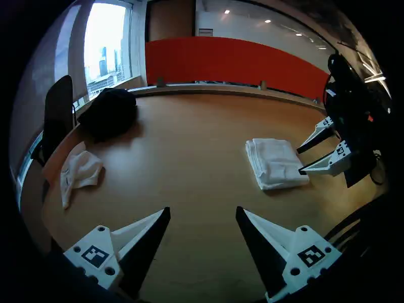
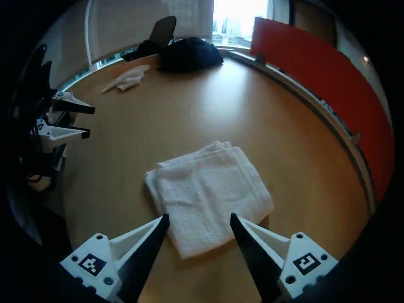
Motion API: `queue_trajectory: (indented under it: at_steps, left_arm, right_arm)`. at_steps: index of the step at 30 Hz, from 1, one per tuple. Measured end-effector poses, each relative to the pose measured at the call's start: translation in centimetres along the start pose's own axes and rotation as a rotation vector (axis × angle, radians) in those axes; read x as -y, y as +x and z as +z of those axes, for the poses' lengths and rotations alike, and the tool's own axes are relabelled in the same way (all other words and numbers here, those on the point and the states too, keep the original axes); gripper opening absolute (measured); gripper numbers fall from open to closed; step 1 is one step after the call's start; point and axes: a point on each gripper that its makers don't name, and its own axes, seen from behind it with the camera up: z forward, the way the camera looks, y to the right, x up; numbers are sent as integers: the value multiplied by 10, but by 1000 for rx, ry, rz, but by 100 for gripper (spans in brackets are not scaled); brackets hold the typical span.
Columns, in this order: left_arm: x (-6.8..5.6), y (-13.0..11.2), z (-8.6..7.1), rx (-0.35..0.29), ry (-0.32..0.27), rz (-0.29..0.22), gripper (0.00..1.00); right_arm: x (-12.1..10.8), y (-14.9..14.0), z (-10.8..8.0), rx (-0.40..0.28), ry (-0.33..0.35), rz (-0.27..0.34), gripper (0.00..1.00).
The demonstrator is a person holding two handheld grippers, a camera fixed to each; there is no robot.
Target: Fold towel
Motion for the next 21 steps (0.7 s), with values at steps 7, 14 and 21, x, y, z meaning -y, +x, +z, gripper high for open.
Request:
queue_trajectory:
  at_steps: [7, 14, 21]
  left_arm:
    - [0, 0, 1, 0, -1, 4, 97]
    - [-2, 0, 0, 0, -4, 6, 97]
    - [-2, -1, 0, 1, -7, 5, 97]
  right_arm:
    - [-1, -12, -4, 14, -16, 16, 94]
    - [2, -24, -5, 31, -26, 27, 93]
    - [6, -40, -3, 53, -38, 35, 88]
